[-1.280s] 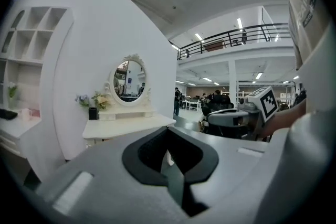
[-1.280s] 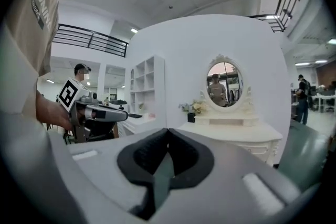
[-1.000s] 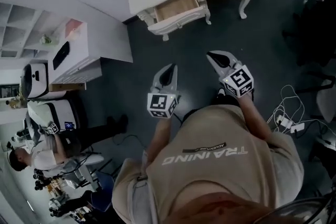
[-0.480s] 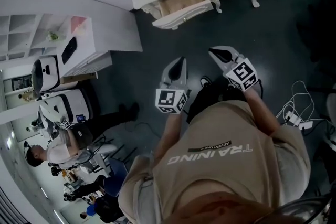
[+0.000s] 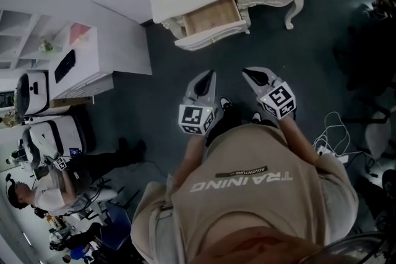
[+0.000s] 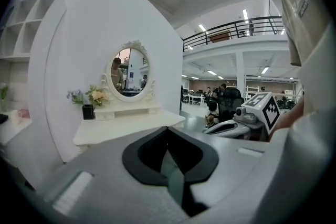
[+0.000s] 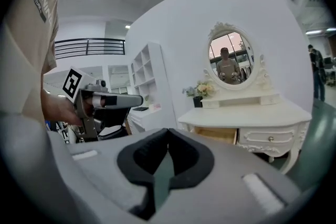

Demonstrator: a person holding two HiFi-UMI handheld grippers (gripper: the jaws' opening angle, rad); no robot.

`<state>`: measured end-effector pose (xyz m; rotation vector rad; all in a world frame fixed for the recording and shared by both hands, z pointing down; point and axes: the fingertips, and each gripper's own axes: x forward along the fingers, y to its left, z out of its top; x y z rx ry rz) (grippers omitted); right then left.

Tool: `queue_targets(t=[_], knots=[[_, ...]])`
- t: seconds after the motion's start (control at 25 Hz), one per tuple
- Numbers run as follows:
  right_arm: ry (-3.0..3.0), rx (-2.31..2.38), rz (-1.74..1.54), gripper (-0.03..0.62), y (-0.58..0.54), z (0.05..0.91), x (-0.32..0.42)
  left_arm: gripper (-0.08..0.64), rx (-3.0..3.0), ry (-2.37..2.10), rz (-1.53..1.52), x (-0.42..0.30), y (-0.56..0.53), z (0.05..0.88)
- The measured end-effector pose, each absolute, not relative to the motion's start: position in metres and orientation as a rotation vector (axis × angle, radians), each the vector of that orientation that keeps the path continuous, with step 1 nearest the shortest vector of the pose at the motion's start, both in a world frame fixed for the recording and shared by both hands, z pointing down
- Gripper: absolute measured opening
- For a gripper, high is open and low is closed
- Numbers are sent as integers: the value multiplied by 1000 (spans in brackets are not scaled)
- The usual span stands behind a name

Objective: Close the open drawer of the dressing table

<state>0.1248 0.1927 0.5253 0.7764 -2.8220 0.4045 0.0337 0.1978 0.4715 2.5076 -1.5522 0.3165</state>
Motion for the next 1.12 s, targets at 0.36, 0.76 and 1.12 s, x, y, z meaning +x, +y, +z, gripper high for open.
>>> queue_targets(t=[0.36, 0.76, 1.12], knots=[[-2720, 867, 279, 5, 124, 500, 65, -3, 2541, -1543, 214, -59, 136, 462], [-2634, 966, 315, 5, 91, 515, -1, -3, 2511, -1511, 116, -148, 80, 490], [-2631, 936, 385, 5, 41, 542, 16, -3, 2480, -1477, 181, -119, 38, 510]])
